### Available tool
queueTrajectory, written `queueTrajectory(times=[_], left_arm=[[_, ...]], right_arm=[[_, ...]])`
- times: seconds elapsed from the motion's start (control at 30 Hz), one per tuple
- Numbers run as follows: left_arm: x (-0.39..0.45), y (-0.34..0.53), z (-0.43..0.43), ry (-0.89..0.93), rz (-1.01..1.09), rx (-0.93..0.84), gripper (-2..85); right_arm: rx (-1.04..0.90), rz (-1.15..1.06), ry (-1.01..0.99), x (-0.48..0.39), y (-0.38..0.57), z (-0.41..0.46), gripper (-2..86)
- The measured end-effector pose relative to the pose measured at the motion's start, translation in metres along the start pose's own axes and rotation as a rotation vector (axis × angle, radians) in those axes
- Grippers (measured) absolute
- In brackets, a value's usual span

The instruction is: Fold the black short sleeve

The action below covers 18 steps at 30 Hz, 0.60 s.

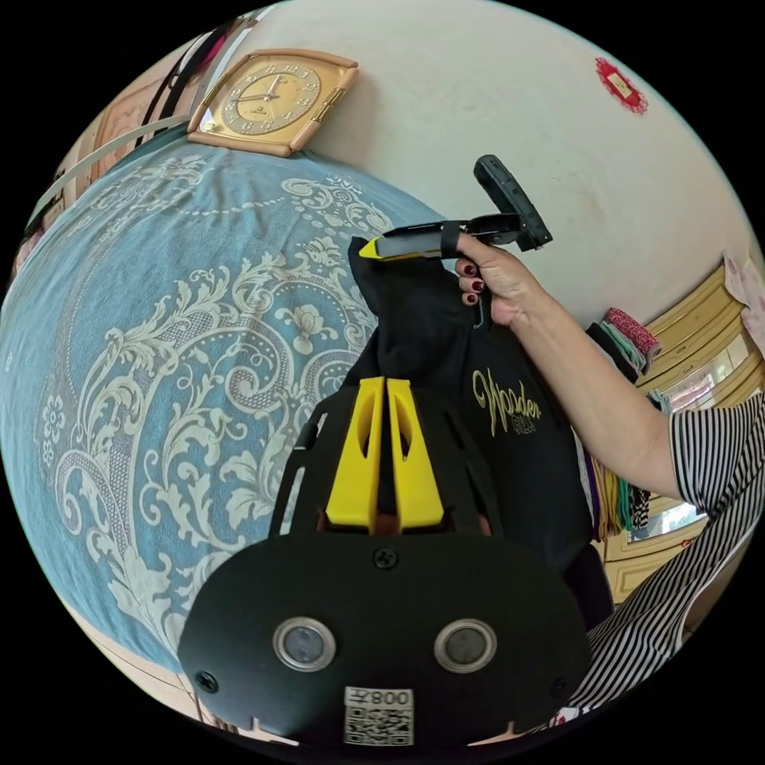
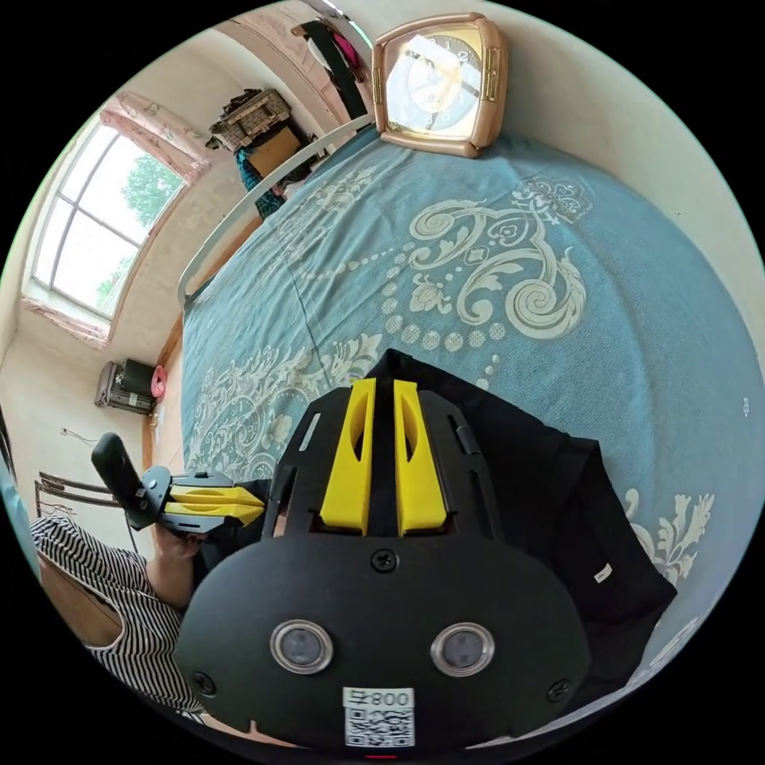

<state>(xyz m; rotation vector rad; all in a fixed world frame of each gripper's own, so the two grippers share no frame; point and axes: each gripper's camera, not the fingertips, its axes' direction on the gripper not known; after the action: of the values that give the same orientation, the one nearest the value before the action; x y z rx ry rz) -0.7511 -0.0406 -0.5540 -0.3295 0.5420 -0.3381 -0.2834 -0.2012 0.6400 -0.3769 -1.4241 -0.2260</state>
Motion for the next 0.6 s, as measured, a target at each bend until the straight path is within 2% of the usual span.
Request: queueTrajectory(times=[0.07,0.23,0.37,0.6], left_arm=[[-0.002,-0.001,0.000,-0.007,-0.012,-0.003,0.4],[-0.003,-0.001,-0.005,-0.074,-0.036,0.020,0.2],[-0.004,-0.003,-0.003,-0.105,-0.051,0.007,0.1],[-0.006,-0.003,-0.005,-0.081,-0.057,0.015,0.1]], right_arm=[[-0.005,-0.004,-0.013,0.001,-0.004,0.001,1.6],[0.149,0.020,-0.194,0.012,-0.013,-0.027,0.6],[0.064,0.081,-0.164,0.024,-0.019,-0.003,0.6],[0.153,0.145,-0.118,0.028,-0.012,-0.018,0.2]])
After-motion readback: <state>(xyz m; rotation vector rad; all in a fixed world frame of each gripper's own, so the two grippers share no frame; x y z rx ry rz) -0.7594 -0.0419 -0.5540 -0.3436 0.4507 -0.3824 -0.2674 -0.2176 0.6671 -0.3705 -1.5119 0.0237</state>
